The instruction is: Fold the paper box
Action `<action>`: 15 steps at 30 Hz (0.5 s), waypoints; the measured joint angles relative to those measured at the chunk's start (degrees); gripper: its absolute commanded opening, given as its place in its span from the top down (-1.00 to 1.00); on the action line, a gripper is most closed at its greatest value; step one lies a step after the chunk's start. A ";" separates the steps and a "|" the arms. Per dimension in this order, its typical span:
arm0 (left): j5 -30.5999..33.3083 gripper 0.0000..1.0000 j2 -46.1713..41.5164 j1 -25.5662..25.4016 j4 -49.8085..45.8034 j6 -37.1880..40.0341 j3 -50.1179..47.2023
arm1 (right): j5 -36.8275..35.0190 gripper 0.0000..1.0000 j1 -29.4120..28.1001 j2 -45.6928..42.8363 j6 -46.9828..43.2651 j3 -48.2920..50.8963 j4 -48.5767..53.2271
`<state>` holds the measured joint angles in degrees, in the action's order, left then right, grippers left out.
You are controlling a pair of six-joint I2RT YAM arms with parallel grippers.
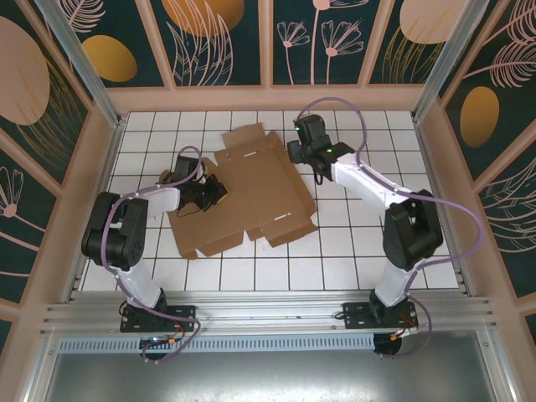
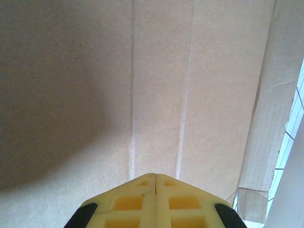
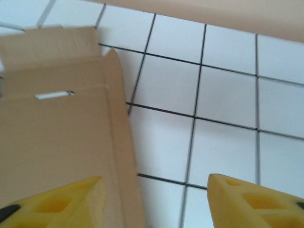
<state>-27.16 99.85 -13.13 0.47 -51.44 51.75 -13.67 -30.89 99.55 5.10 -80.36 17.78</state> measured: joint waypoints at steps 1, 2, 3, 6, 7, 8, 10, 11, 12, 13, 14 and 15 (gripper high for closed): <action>0.55 1.00 -0.85 0.00 -1.01 0.52 0.35 | 2.03 0.31 0.11 -0.68 2.38 1.09 -0.13; 1.07 1.00 -1.81 0.00 -1.92 1.16 0.72 | 3.76 0.41 0.04 -0.87 4.17 2.23 -0.28; 1.77 1.00 -2.84 0.04 -2.60 1.75 1.03 | 5.27 0.53 -0.31 -0.90 6.25 3.72 -0.48; 2.99 1.00 -5.81 0.70 -3.58 2.58 1.16 | 7.89 0.79 -2.12 -0.26 10.75 8.79 0.33; 3.56 1.00 -6.29 1.09 -3.72 2.82 1.16 | 8.13 0.83 -3.15 0.33 12.26 10.29 0.66; 3.93 1.00 -6.45 1.49 -3.74 3.04 1.16 | 8.26 0.84 -3.98 0.92 13.07 11.34 0.87; 4.83 1.00 -6.29 2.25 -3.76 3.23 0.76 | 8.59 0.88 -5.68 2.40 14.64 13.55 1.11; 5.14 1.00 -6.23 2.49 -3.72 3.21 0.39 | 8.83 0.88 -6.12 3.02 15.04 14.36 1.16; 5.25 1.00 -6.14 2.69 -3.69 3.21 -0.17 | 8.94 0.89 -6.36 3.80 15.41 15.06 1.31; 5.29 1.00 -6.03 2.75 -3.69 3.17 -0.81 | 8.90 0.89 -6.34 4.52 15.50 15.47 1.44; 5.20 1.00 -5.75 2.73 -3.67 3.15 -1.51 | 8.76 0.88 -6.23 5.35 15.65 15.61 1.73; 5.09 1.00 -5.38 2.73 -3.67 3.06 -2.25 | 8.57 0.88 -6.14 6.23 15.65 15.63 1.90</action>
<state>-22.06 94.48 -10.39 -3.20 -48.38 49.50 -5.10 -37.04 105.78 20.75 -64.73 19.68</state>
